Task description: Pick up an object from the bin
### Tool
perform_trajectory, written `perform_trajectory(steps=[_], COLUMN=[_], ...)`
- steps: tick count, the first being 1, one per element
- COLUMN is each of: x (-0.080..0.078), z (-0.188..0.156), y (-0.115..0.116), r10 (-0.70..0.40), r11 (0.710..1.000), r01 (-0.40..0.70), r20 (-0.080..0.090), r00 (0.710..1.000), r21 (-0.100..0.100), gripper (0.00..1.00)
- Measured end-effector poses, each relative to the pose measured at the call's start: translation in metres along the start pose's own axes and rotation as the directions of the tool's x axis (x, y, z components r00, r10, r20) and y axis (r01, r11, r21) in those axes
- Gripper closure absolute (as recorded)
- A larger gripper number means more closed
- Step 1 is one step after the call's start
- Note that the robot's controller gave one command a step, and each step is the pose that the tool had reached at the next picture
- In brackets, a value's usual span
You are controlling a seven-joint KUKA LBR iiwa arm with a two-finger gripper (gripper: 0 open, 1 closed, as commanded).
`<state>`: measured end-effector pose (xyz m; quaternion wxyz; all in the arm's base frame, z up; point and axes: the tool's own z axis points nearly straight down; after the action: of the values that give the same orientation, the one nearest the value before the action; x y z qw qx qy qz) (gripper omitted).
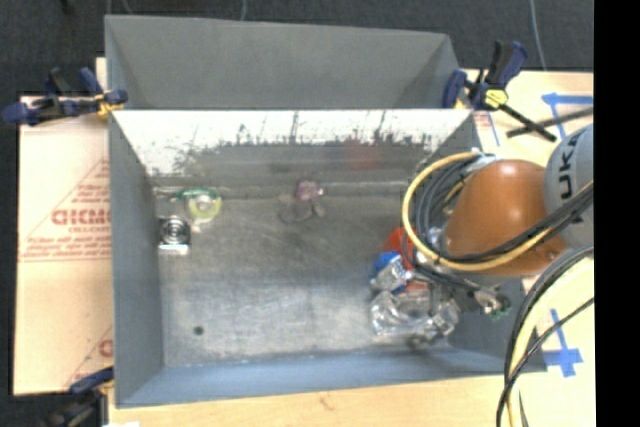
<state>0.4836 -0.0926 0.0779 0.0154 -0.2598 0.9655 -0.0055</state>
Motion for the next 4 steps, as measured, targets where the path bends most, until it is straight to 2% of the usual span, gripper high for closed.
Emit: perform_trajectory(steps=[1,2,3,4], x=[0.003,0.005,0.004,-0.005], z=[-0.024,-0.025,-0.013,0.003], y=[-0.007,-0.025,-0.025,-0.021], r10=[0.089,0.121,0.206,0.185], r11=[0.996,0.993,0.978,0.983], r01=[-0.089,-0.121,-0.207,-0.185], r20=[-0.023,-0.026,-0.024,-0.027], r00=[0.996,0.992,0.978,0.982], r21=[-0.013,-0.012,-0.01,-0.009], gripper=[0.0,0.0,0.0,0.0])
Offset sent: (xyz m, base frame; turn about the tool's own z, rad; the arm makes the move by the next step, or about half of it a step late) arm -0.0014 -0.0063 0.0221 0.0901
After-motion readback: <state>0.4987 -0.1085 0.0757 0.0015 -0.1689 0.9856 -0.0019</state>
